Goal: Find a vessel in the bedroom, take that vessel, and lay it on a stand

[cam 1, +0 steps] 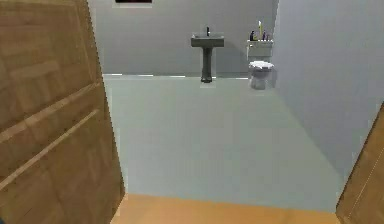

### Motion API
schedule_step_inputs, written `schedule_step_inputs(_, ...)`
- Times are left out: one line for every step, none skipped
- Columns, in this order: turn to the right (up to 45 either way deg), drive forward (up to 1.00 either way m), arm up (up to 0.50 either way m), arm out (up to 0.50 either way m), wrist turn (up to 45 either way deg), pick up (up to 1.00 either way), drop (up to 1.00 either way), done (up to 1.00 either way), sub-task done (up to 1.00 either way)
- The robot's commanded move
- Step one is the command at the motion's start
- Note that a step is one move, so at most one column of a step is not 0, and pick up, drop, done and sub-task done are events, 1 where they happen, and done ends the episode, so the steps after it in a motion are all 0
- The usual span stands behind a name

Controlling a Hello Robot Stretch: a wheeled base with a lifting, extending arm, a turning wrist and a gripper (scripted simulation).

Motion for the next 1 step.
schedule_step_inputs(0.0,1.00,0.00,0.00,0.0,0.00,0.00,0.00,0.00)
